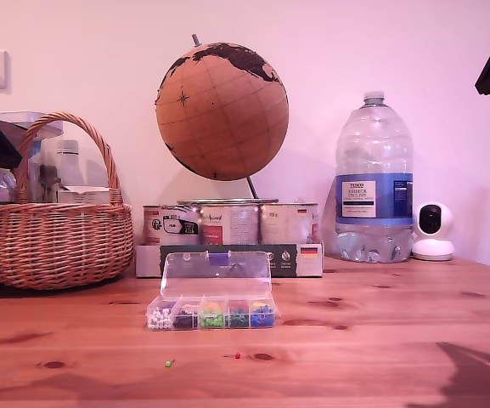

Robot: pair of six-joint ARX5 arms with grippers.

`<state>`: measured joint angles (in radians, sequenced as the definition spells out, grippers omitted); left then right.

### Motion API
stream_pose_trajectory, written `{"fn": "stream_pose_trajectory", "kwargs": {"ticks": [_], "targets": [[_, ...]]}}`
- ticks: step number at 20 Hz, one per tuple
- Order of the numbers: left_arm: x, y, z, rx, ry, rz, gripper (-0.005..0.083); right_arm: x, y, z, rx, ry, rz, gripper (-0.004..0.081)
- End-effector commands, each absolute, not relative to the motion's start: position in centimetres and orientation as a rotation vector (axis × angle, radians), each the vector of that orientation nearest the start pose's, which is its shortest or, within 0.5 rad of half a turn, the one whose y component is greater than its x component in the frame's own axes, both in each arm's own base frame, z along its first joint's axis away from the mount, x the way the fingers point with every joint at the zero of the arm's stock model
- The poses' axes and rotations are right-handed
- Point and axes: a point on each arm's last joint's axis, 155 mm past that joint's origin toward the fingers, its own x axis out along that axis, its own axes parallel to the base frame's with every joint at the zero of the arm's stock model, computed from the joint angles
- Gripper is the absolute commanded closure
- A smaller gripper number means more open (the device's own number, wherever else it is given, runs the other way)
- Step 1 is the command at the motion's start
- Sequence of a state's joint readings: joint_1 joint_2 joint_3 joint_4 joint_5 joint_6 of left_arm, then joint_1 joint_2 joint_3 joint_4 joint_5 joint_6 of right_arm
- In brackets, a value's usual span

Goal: Sort the loose pins on the table into their correct compartments

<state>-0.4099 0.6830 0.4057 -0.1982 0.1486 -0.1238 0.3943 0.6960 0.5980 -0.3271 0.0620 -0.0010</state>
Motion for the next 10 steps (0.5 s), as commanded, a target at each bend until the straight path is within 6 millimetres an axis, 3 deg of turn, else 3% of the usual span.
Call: {"fn": "stream_pose_trajectory", "kwargs": {"ticks": [1, 7, 10], "targets": [[25.2, -16.3, 17.1, -0.098, 0.418, -0.647, 0.0795, 25.3, 10.5, 16.6, -0.13, 0.595, 0.383, 0.0783], [25.1, -16.4, 17.1, -0.099, 0.418, -0.652, 0.0795, 25.3, 10.7, 16.6, -0.129, 0.595, 0.389, 0.0783], [24.2, -17.5, 17.1, -0.104, 0.43, -0.732, 0.0795, 24.5, 12.0, 16.4, -0.142, 0.607, 0.479, 0.0783]]}}
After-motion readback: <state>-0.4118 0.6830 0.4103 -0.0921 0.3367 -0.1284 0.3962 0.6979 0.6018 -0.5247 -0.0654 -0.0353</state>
